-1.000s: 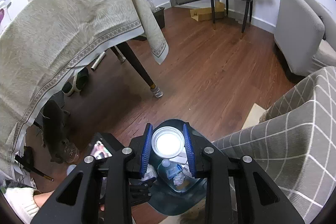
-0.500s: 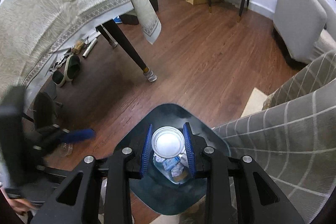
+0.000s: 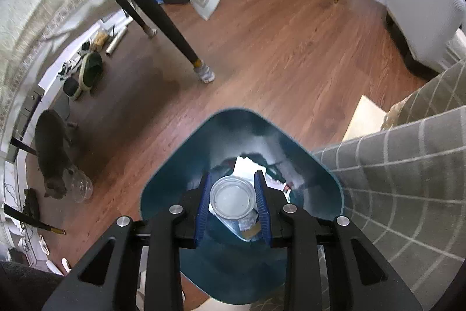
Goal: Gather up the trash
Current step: 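Open the left tool to drop the paper while the right tool lowers the lid into the bin, then open the right tool to release the lid and withdraw both tools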
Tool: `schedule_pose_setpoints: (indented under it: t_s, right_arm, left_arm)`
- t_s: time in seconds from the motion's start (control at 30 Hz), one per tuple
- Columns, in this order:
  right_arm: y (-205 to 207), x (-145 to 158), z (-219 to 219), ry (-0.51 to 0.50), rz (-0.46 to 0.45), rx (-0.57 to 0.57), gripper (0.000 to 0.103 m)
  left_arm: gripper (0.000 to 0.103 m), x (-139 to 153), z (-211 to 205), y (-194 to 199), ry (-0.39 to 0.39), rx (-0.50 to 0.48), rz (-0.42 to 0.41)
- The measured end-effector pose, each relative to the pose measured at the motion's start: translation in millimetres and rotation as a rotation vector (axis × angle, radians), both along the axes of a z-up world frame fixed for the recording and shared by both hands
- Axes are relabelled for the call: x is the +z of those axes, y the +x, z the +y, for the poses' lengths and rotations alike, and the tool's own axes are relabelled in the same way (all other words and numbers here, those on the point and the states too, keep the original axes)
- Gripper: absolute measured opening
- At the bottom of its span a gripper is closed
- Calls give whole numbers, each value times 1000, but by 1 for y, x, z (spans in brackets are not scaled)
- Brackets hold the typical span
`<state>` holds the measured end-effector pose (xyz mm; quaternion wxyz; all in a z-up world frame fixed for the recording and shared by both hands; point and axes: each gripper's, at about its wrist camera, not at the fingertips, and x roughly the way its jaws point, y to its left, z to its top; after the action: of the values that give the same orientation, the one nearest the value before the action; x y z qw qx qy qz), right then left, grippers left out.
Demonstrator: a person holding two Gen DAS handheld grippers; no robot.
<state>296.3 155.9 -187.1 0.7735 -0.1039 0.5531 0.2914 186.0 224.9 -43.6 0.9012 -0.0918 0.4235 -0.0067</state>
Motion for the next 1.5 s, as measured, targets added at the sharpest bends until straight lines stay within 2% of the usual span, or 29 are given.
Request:
schedule_pose_setpoints:
  t_s: [0.1,0.33,0.53,0.67,0.7,0.73,0.8,0.9,1.0,1.1,1.2,1.33,1.4,1.5]
  right_arm:
    - [1,-16,2,-24,16,12,30]
    - [-2,-61,2,-123,47,41,30]
    - [-10,-101,1,-169,102,68,30]
    - [-18,-111,5,-203,115,110,30]
    - [-20,-113,7,-226,113,121,32]
    - [-21,-115,5,-233,117,124,43]
    - [-23,-116,4,-235,120,124,53]
    - [-24,-111,3,-222,119,119,53]
    - [-26,-94,3,-193,91,114,53]
    - [-27,-61,2,-160,24,106,53]
    - [-26,-22,-4,-109,-35,77,53]
    - [-34,45,-23,-35,-143,50,53]
    - [-38,76,-37,1,-203,29,55]
    - [-50,126,-70,78,-296,-39,65]
  left_arm:
    - [44,9,2,0,-14,-8,-17]
    - [44,31,3,-5,-28,0,-60]
    - [44,36,8,-6,-27,9,-64]
    - [44,36,8,-6,-13,11,-63]
    - [44,37,8,-6,-3,12,-63]
    - [44,38,7,-6,4,10,-65]
    - [44,40,5,-5,21,7,-70]
    - [46,44,0,-4,36,-1,-84]
    - [46,49,-6,-2,58,-4,-92]
    - [47,53,-7,0,95,17,-101]
    - [50,58,-3,-1,89,24,-116]
    - [55,67,1,-6,102,26,-144]
    - [62,72,2,-10,108,34,-157]
    - [71,76,-1,-21,112,61,-185]
